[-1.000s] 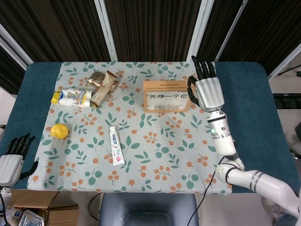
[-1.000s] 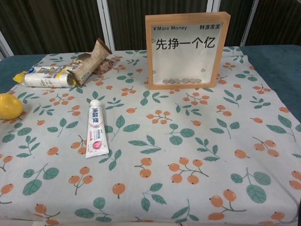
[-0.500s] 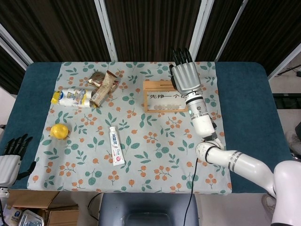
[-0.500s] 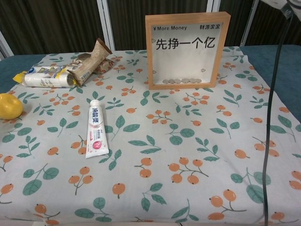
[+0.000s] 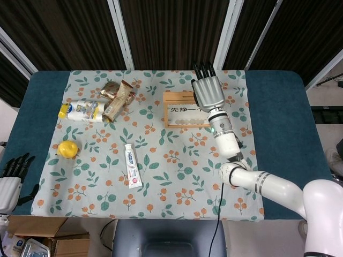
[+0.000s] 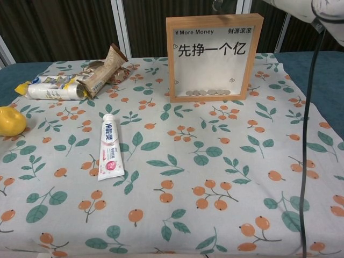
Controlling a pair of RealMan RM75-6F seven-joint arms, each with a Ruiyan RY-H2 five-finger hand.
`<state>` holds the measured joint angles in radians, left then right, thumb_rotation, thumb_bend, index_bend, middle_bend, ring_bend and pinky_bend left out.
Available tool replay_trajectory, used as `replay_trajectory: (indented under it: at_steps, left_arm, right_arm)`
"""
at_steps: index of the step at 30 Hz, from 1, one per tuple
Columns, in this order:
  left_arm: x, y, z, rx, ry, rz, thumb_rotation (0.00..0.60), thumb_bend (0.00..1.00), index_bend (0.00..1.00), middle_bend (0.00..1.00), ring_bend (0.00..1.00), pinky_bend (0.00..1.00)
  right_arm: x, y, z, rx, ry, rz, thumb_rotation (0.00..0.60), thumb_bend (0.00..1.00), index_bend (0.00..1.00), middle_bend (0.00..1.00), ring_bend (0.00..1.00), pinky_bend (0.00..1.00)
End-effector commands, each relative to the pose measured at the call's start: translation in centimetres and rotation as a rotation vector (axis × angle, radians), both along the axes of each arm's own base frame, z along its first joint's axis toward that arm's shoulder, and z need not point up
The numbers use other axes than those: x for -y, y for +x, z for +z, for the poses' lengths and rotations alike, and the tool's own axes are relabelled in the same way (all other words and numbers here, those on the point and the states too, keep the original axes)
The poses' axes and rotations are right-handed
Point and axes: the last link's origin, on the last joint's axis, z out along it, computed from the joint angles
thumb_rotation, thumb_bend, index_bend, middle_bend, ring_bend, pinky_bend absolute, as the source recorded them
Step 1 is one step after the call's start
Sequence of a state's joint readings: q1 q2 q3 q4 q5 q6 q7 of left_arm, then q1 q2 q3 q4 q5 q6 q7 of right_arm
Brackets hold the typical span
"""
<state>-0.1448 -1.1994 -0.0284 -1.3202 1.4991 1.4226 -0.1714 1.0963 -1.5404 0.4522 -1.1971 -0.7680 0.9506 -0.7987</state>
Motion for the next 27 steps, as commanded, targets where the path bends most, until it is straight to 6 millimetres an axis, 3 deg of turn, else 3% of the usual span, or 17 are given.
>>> replay_trajectory:
  at_steps: [1,23,25,26,27]
  left_arm:
    - [0.0,-0.06,0.08,-0.001,0.002,0.003,0.6,0.38,0.0,0.0,0.0,0.0]
    - [0.13,-0.19,0.6,-0.004,0.01,0.003,0.6,0.38,0.0,0.0,0.0,0.0]
    - [0.11,-0.18,0.59,-0.005,0.009,0.003,0.6,0.38,0.0,0.0,0.0,0.0]
    - [0.11,-0.17,0.58,-0.005,0.009,0.002,0.6,0.38,0.0,0.0,0.0,0.0]
    - [0.12,-0.14,0.57,-0.004,0.009,0.002,0.6,0.38,0.0,0.0,0.0,0.0]
  right_arm:
    - [0.08,0.02,-0.39,0.004,-0.002,-0.01,0.6,0.62,0.73,0.11,0.0,0.0]
    - [0.32,-0.38,-1.12,0.006,0.018,-0.061,0.6,0.62,0.73,0.12,0.0,0.0]
    - [0.31,-0.45,-1.14,0.006,0.022,-0.065,0.6,0.62,0.68,0.12,0.0,0.0]
    - [0.31,-0.48,-1.15,0.005,0.025,-0.066,0.6,0.62,0.6,0.12,0.0,0.0]
    - [0.28,-0.51,-1.14,0.005,0.03,-0.066,0.6,0.62,0.46,0.12,0.0,0.0]
